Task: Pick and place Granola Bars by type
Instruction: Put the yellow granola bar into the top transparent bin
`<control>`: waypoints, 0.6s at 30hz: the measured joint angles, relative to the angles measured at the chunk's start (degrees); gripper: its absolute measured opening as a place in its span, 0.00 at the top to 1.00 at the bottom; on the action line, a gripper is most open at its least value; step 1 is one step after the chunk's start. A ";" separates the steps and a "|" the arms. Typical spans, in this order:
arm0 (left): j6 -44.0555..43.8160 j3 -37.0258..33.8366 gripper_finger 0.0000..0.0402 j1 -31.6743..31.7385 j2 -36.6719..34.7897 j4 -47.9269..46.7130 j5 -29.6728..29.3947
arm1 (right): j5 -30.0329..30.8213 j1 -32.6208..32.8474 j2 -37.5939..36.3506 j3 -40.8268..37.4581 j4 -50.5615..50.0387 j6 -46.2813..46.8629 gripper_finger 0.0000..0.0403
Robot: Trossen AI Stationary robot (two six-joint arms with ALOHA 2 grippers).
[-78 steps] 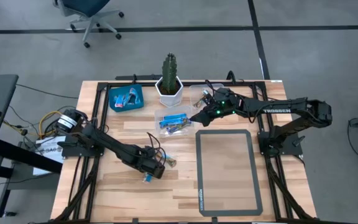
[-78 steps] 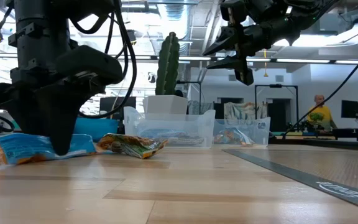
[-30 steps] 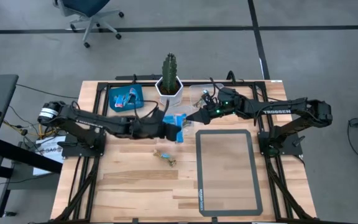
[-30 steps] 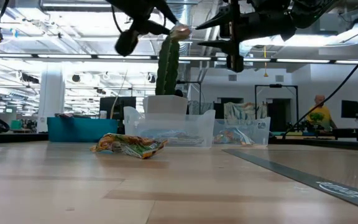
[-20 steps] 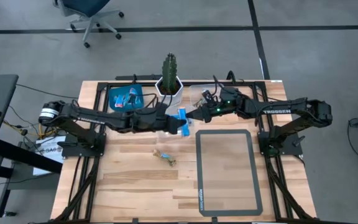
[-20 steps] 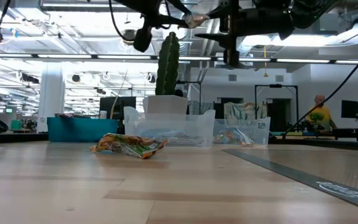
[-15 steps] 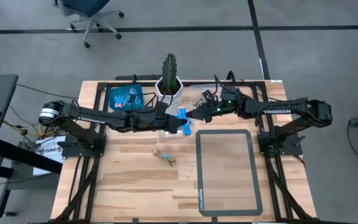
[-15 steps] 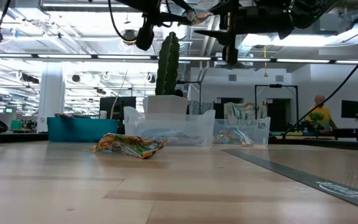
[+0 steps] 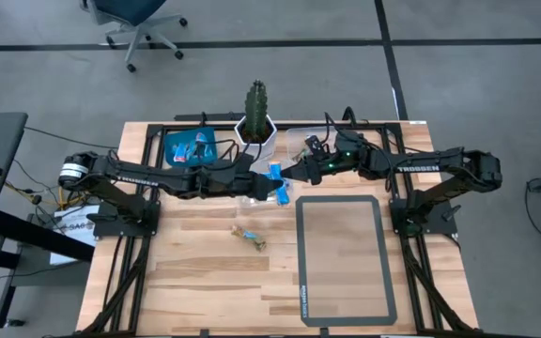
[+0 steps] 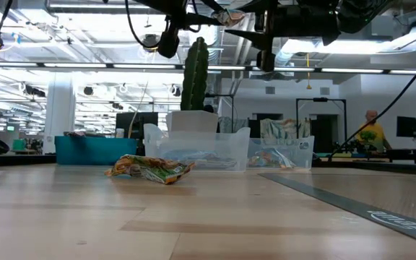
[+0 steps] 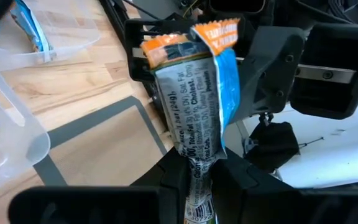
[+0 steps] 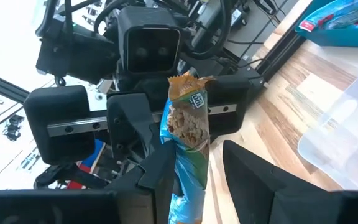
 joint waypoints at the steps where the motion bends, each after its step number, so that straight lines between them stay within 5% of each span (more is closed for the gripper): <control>1: -0.02 0.00 0.89 0.00 -0.02 0.00 -0.02 | 0.00 0.00 0.00 0.00 0.10 0.01 0.68; 18: -1.21 -0.07 0.89 -0.07 0.20 0.45 -0.39 | 0.55 -0.13 -0.07 0.11 3.22 -0.47 0.68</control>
